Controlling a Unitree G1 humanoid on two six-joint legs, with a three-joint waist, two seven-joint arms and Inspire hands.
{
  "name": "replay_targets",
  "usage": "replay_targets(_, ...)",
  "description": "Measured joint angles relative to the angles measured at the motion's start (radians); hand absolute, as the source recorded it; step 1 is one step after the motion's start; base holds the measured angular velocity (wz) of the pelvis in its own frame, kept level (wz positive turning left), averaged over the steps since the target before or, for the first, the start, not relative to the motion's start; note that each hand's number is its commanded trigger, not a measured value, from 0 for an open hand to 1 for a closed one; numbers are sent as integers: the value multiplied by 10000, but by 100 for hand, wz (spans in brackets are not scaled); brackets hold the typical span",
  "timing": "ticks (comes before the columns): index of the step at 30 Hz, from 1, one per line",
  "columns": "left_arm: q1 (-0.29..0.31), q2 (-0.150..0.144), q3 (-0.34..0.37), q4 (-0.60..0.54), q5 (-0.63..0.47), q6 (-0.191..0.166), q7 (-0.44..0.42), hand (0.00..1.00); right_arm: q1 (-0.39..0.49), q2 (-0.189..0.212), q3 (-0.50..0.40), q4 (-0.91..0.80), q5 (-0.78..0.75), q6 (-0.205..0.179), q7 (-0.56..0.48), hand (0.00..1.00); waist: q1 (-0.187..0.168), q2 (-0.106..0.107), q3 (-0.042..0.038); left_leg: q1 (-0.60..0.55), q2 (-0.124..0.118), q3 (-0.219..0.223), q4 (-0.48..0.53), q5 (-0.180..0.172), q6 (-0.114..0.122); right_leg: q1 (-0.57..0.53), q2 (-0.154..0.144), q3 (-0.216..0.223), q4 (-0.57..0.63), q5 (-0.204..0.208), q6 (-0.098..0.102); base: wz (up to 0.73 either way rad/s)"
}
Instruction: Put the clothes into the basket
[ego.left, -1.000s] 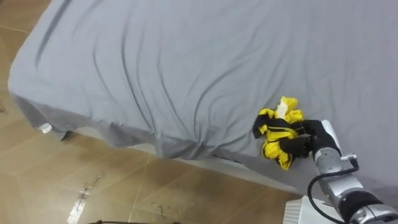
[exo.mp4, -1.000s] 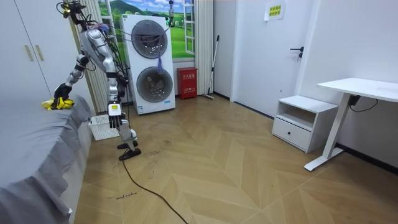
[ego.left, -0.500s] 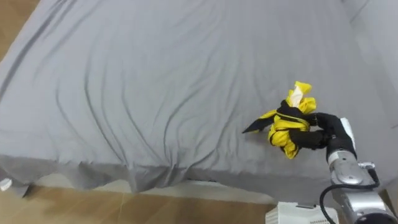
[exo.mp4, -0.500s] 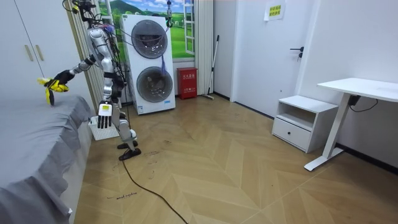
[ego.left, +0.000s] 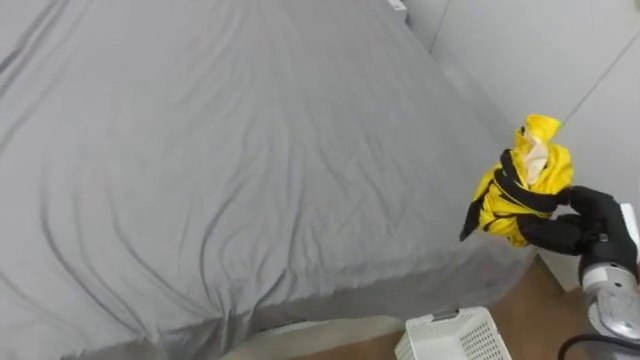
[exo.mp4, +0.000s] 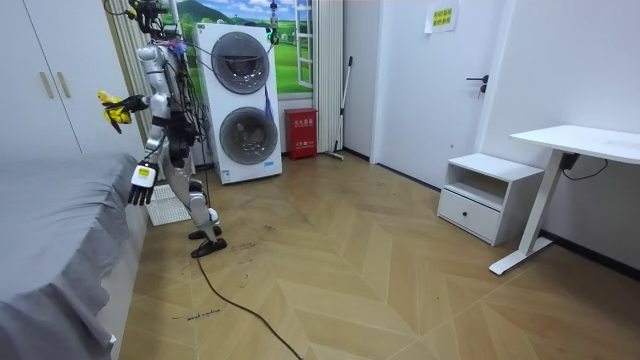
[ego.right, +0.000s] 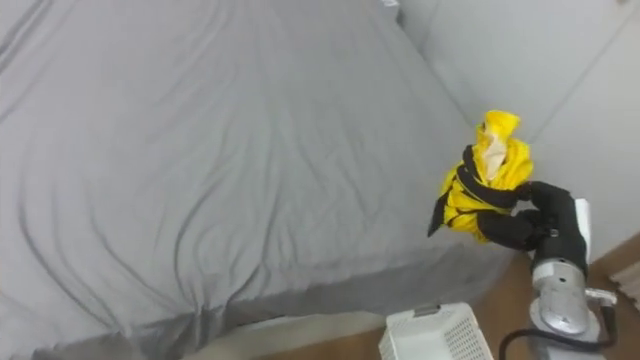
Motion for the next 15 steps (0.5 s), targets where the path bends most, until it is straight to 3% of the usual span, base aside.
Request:
replay_targets(6,38,1,-1,-193,176,62,0,0,788,63,-187,0,-73,20,-19,100,-237,87,-3,126,109,620,-11,-179,-104,-105,205,573,8,18,-37,-34)
replay_targets(10,55,-3,-57,-193,176,179,-1,0,1021,611,-229,12,244,28,-16,100,-608,183,11,235,146,901,-8,-215,-165,-102,286,927,-16,20,-41,-34)
replay_targets(12,23,3,-210,-194,164,189,-4,0,1105,862,-389,406,381,25,16,100,-780,320,27,227,148,1126,-7,-225,-179,-161,310,1093,-35,19,-41,-20)
replay_targets(15,-18,-43,-564,-183,164,237,-59,0,1126,934,-544,1020,385,137,9,100,-958,627,-25,145,145,1354,-7,-270,-190,-413,373,1460,55,14,-24,-33)
